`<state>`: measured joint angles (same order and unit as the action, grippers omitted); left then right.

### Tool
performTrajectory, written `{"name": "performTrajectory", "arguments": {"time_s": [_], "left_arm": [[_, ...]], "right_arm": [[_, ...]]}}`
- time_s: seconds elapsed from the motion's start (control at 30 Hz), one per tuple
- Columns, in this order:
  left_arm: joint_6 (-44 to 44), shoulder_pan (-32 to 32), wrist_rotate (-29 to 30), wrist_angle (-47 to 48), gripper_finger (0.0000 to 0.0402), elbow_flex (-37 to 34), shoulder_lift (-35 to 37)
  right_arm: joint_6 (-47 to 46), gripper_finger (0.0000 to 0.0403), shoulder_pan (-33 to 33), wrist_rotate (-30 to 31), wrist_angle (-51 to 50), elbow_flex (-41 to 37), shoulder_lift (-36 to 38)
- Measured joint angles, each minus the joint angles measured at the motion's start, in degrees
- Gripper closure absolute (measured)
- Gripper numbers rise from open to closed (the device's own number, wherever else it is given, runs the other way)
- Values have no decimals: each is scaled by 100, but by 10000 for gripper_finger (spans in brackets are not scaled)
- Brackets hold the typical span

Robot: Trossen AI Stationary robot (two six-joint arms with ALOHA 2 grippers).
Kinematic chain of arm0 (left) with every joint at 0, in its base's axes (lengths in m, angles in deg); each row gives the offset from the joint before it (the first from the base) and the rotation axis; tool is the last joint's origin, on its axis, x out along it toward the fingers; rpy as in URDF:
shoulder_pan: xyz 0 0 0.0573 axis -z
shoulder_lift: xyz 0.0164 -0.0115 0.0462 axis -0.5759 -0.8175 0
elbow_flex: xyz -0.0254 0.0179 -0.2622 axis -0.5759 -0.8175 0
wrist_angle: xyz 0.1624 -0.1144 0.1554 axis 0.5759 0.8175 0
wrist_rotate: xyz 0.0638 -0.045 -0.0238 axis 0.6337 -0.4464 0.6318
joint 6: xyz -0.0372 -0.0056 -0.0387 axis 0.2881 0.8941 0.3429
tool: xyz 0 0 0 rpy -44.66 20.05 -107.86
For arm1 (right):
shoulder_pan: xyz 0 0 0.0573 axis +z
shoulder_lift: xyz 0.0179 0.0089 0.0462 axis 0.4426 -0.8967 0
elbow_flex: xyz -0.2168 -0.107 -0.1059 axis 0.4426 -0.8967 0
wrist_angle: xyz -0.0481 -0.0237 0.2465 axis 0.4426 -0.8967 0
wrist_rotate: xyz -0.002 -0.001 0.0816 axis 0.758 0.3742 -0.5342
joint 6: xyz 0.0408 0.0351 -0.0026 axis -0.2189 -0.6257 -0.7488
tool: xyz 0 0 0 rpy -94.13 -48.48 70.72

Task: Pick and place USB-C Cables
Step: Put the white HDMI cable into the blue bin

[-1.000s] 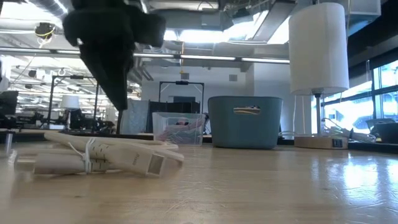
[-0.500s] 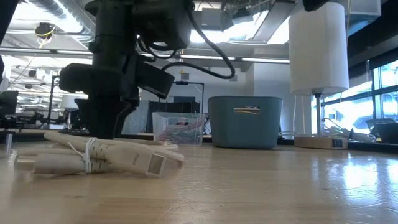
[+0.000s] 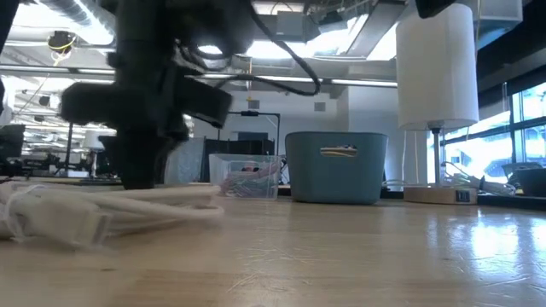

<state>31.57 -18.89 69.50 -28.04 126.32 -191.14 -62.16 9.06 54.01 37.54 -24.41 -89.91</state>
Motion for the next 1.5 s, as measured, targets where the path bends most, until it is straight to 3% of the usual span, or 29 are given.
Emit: {"name": "performTrajectory", "arguments": {"time_s": [0.1, 0.27, 0.4, 0.47, 0.53, 0.7, 0.83, 0.97, 1.07, 1.27, 1.5], "left_arm": [[7, 257, 707, 184, 372, -40, 433], [593, 882, 2437, -552, 372, -375, 1532], [238, 1388, 3995, -2940, 372, -1442, 2416], [-399, 1515, 4392, -4476, 372, -2163, 2711], [-1160, 1471, 4425, -6126, 372, -2902, 2931], [-2563, 734, 3161, -10159, 372, -4362, 3086], [-2687, -216, 1638, -11599, 372, -4718, 3079], [-2682, -989, 324, -11658, 372, -4467, 3070], [-2676, -1354, -283, -11530, 372, -4129, 3070], [-2778, -1703, -773, -10811, 372, -3471, 3017], [-2812, -1830, -1223, -10733, 372, -2820, 2297]], "right_arm": [[-124, 237, 2, 1, -184, 0, 0], [-271, 237, 4, 0, -304, 0, 0], [-160, 237, 4, 0, -334, 0, 0], [-125, 237, 4, 2, -330, 0, 0], [-105, 237, 4, 0, -279, 0, 0], [-127, 237, 4, 2, -134, 0, 0], [-124, 237, 4, 2, 214, 0, 0], [-92, 237, 2, 2, 518, 0, 0], [26, 237, 2, 2, 662, 0, 0], [193, 237, -112, 2, 1031, 0, 0], [477, 237, -385, -323, 1493, 0, -43]]}}
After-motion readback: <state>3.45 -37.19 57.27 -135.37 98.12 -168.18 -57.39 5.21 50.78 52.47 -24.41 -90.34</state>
